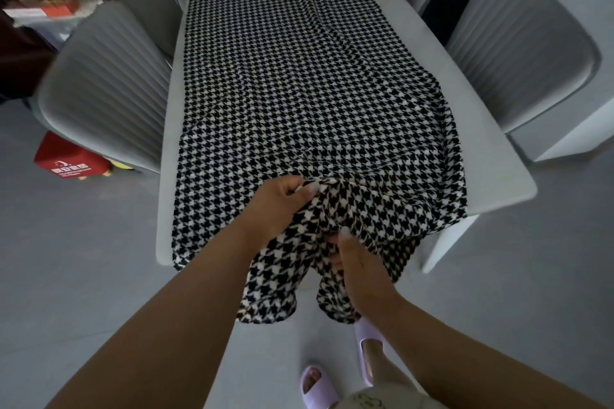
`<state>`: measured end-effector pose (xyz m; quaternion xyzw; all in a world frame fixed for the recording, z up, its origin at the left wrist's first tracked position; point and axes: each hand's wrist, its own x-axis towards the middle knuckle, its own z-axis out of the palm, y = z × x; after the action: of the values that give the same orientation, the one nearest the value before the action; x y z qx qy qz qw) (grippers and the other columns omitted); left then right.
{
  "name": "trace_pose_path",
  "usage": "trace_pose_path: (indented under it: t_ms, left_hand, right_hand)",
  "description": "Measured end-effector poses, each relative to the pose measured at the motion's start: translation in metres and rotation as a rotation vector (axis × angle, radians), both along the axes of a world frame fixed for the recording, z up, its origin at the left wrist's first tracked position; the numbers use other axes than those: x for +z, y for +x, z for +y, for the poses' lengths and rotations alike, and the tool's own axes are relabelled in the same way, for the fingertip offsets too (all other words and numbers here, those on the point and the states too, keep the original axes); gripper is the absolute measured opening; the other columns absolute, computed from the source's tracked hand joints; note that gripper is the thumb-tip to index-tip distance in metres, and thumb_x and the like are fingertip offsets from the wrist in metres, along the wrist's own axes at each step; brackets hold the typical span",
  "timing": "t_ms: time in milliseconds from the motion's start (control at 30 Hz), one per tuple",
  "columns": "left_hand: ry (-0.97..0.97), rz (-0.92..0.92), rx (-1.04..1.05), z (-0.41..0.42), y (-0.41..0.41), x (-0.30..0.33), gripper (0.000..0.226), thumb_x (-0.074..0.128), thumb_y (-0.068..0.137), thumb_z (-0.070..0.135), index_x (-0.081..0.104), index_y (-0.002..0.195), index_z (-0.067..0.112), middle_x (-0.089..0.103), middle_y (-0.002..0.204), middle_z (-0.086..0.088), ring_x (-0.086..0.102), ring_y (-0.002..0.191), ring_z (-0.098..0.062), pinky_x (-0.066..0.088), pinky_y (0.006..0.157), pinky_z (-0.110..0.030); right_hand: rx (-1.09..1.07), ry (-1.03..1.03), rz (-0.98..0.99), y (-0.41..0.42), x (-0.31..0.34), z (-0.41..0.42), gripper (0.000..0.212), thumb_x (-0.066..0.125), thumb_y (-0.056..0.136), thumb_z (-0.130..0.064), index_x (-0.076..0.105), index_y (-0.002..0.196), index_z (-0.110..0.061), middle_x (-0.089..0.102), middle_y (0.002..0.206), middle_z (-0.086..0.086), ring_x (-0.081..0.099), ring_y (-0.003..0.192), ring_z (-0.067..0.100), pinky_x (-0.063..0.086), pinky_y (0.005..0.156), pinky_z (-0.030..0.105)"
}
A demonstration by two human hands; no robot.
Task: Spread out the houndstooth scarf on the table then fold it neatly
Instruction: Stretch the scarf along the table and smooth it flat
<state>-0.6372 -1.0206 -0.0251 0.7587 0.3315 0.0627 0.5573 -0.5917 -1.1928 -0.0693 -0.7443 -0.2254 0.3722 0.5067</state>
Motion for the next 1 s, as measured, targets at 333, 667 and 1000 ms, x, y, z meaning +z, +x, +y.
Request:
trace_pose_path:
  t_ms: [333,667,1000]
  left_hand:
    - [-0.118,-0.021,0.139,0.007,-0.010,-0.007,0.074,0.062,0.076,0.067,0.051,0.087,-0.006,0.053,0.080,-0.005,0.045,0.071,-0.020,0.039,0.065,-0.034]
    - [-0.058,0.076,0.099,0.009,-0.008,-0.016,0.049,0.058,0.092,0.043,0.054,0.079,-0.005,0.043,0.072,-0.009,0.032,0.063,-0.021,0.031,0.057,-0.029]
    - [0.147,0.081,-0.401,0.011,0.000,-0.006,0.067,0.067,0.073,0.063,0.048,0.135,0.044,0.049,0.138,0.007,0.045,0.128,-0.013,0.035,0.111,-0.039]
  right_hand:
    - [0.099,0.224,-0.454,0.039,-0.020,0.006,0.042,0.038,0.092,-0.050,0.054,0.111,-0.016,0.048,0.123,-0.011,0.045,0.117,-0.005,0.038,0.097,0.015]
    - [0.373,-0.009,-0.881,0.063,-0.057,0.021,0.024,0.064,0.080,-0.036,0.067,0.090,-0.015,0.064,0.095,0.002,0.056,0.089,0.021,0.049,0.077,0.036]
    - [0.247,-0.051,-0.206,0.111,0.006,0.038,0.021,0.050,0.097,-0.027,0.050,0.083,-0.012,0.039,0.062,-0.004,0.032,0.053,0.007,0.028,0.046,0.016]
